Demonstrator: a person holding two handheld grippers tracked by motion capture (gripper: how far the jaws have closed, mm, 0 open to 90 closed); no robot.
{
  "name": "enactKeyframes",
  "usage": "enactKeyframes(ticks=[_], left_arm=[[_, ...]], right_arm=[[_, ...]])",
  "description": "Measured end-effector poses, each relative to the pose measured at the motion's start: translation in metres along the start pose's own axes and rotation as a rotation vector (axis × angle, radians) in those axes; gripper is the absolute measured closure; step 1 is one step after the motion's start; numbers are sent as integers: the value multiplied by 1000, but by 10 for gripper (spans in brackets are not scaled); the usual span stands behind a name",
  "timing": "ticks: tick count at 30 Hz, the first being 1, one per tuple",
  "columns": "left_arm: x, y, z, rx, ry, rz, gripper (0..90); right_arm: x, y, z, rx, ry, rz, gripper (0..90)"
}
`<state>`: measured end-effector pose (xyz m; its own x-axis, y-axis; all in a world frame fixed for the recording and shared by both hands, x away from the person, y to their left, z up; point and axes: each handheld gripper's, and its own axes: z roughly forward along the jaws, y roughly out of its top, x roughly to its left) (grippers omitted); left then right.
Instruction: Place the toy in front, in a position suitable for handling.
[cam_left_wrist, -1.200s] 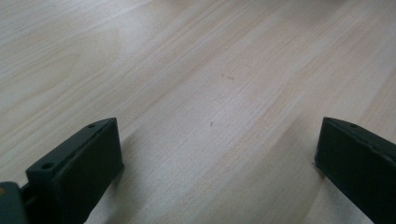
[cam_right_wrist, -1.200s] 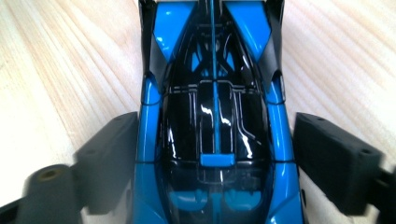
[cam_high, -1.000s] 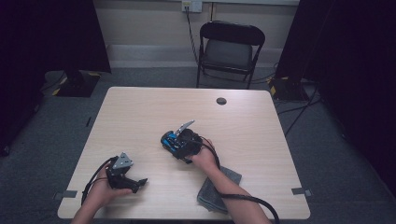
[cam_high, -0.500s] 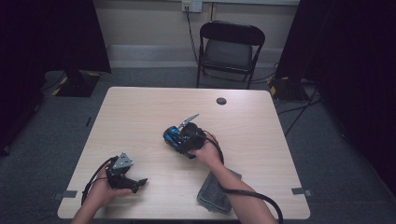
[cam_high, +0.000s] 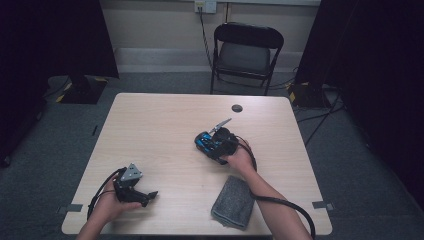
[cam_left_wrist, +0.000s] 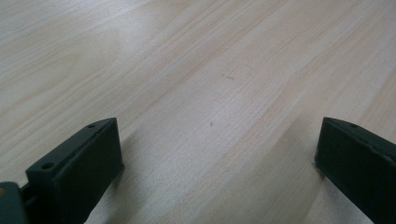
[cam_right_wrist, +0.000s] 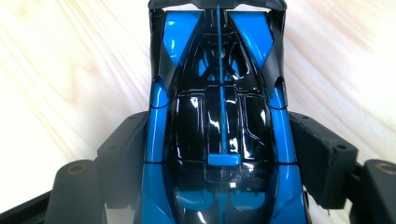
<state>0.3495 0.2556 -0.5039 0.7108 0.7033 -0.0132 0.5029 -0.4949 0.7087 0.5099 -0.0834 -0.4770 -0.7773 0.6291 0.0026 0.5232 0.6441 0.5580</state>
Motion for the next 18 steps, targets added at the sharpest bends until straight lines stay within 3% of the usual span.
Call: enactKeyframes(ticks=[6,18], left_arm=[[0,0,0,-3,-1,-1,0],[0,0,0,-3,0,0,0]], right_arm=[[-10,-10,-2,-6,16,-1,259],[-12,-13,-1,-9,12,-33,257]])
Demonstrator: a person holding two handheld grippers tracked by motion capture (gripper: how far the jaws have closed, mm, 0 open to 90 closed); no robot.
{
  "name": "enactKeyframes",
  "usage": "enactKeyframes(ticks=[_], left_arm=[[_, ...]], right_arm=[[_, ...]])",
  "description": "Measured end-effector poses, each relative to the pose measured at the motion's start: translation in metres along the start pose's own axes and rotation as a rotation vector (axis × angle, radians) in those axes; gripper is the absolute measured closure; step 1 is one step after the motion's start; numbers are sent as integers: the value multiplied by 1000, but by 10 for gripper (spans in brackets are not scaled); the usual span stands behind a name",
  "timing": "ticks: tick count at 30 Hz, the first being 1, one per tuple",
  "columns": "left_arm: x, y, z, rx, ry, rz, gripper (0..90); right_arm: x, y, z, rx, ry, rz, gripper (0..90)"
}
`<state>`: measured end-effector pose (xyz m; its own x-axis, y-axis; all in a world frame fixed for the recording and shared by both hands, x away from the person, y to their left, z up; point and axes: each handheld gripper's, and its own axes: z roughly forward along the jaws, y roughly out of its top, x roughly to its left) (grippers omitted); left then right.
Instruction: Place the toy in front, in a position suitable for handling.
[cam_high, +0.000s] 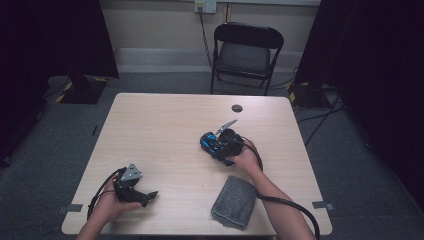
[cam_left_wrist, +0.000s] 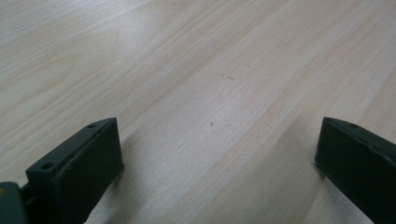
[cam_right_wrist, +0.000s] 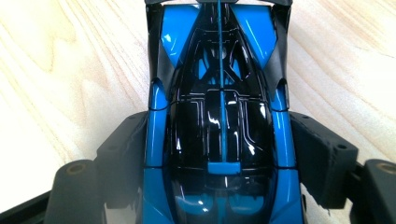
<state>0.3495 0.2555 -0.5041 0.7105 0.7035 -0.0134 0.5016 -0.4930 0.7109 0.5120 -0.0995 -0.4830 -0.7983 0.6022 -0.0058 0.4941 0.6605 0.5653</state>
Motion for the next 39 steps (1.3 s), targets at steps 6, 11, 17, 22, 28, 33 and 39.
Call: enactKeyframes(ticks=[6,11,17,22,28,33,39], left_arm=[[0,0,0,0,0,0,0],[0,0,0,0,0,0,0],[0,0,0,0,0,1,0],[0,0,0,0,0,1,0],[0,0,0,0,1,1,0],[0,0,0,0,1,1,0],[0,0,0,0,1,1,0]], right_arm=[[2,-3,0,-31,-15,-4,254],[-2,-9,-4,-74,-22,8,176],[-3,-25,-19,-108,-24,5,146],[-3,-33,-21,-105,-22,-2,145],[-2,-34,-21,-105,-29,-1,144],[1,-35,-24,-113,-25,-8,138],[-3,-40,-31,-124,-18,15,138]])
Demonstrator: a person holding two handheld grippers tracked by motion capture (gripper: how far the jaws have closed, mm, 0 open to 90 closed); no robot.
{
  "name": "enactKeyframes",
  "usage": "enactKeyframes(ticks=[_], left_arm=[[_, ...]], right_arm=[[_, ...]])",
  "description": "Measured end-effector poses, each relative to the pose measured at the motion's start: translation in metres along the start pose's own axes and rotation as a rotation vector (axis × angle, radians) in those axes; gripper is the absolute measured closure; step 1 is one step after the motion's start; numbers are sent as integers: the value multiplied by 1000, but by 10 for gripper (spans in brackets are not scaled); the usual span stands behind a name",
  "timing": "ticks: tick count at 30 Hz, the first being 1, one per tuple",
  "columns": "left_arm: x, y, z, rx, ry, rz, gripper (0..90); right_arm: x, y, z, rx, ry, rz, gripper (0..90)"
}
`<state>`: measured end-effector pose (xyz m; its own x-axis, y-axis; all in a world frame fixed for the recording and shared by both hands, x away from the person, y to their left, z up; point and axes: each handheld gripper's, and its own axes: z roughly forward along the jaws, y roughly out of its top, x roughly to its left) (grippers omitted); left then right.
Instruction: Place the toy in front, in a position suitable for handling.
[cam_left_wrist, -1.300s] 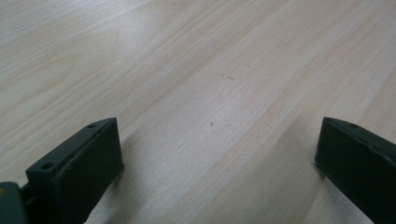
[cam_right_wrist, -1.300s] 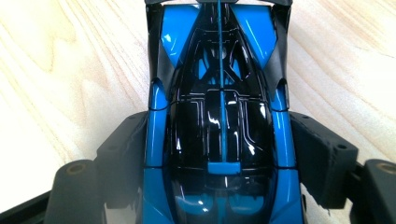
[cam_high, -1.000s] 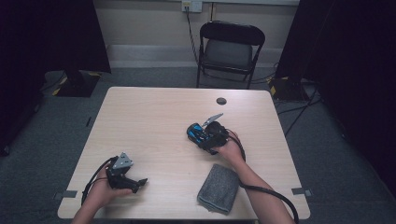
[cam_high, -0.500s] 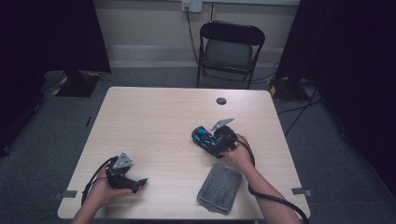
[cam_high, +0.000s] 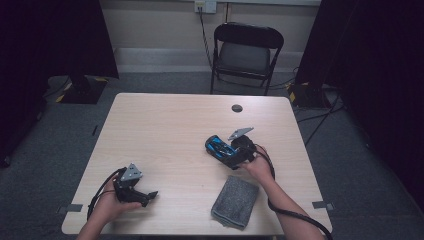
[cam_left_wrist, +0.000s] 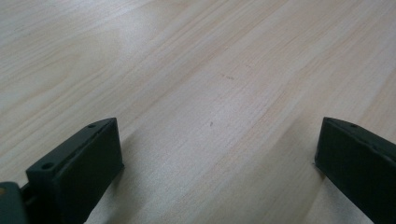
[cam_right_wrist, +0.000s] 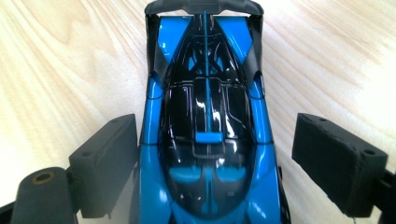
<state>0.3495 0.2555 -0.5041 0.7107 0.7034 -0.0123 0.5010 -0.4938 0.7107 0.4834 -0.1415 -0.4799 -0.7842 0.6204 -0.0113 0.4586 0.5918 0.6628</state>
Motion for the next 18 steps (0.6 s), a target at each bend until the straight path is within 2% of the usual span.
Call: enactKeyframes(ticks=[5,6,9,16,18], left_arm=[[0,0,0,0,0,0,0],[0,0,0,0,0,0,0],[0,0,0,0,0,0,0],[0,0,0,2,0,2,0],[0,0,-1,2,0,-1,0]], right_arm=[[-1,-13,-9,-14,28,16,138],[-1,-17,-9,-14,19,19,138],[-3,-26,-8,-14,31,29,136],[-3,-34,-6,-29,20,-3,144],[-4,-37,-6,-52,27,-7,144]])
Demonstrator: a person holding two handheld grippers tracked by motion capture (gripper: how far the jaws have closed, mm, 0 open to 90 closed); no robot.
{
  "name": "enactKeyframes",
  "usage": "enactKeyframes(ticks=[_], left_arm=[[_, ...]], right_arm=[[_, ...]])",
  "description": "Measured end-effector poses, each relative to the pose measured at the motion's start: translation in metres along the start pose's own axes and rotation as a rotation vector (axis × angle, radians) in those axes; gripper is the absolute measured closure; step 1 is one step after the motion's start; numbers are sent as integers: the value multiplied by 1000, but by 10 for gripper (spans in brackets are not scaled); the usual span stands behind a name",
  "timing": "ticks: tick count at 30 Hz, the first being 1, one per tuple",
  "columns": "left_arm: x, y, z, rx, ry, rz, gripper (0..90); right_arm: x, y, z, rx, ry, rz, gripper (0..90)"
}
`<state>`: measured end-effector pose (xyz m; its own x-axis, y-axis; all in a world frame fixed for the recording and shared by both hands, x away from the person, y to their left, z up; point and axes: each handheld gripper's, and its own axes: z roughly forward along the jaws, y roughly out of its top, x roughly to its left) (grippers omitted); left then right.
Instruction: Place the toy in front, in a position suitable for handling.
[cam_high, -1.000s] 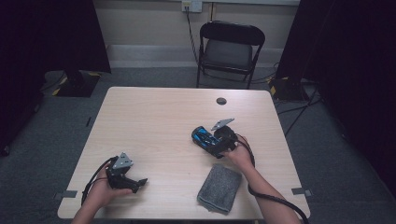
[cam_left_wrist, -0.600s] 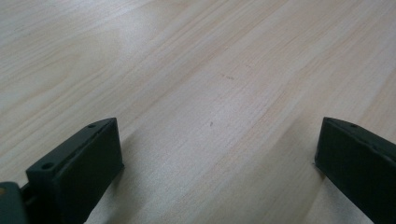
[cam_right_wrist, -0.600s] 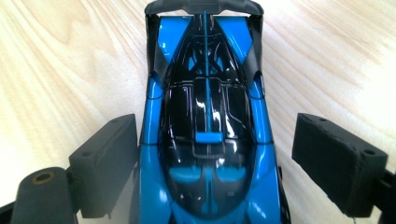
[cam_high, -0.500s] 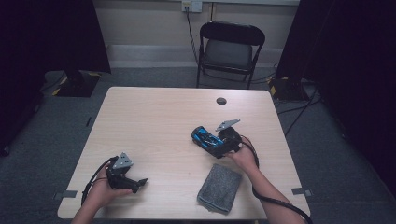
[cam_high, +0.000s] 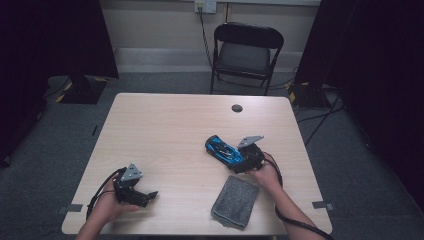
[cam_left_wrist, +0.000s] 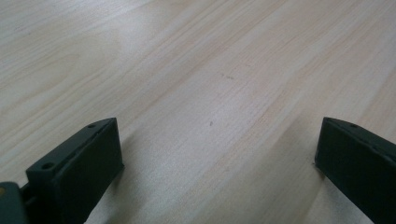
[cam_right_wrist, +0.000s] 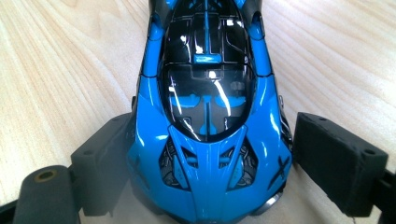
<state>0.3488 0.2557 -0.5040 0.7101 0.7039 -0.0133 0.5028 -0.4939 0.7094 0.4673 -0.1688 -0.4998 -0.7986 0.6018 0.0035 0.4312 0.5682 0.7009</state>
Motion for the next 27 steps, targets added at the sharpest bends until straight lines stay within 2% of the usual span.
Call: enactKeyframes(ticks=[2,4,8,11,12,15,17,21,24,27], left_arm=[[0,0,0,0,-1,-3,0],[0,-1,-1,1,0,1,2],[-2,-1,-1,-5,14,-17,10],[-4,-1,-1,-15,36,-43,38],[-5,0,-1,-15,38,-36,45],[-10,4,-1,-22,31,-46,158],[-15,8,-1,-29,19,-49,148],[-33,25,-1,-62,-31,-46,151],[-55,43,1,-75,-74,-50,163],[-78,60,7,-97,-117,-36,211]], right_arm=[[-1,-6,0,-48,6,-1,147],[-1,-6,0,-48,5,-1,151],[0,-6,0,-50,2,-2,162],[0,-6,-1,-59,13,-14,212],[1,-7,-2,-64,24,-26,245],[2,-7,-2,-66,23,-25,246],[1,-7,-2,-66,24,-24,246],[2,-7,-2,-66,22,-23,247],[2,-7,-2,-66,20,-21,248],[2,-7,-2,-65,20,-17,248]])
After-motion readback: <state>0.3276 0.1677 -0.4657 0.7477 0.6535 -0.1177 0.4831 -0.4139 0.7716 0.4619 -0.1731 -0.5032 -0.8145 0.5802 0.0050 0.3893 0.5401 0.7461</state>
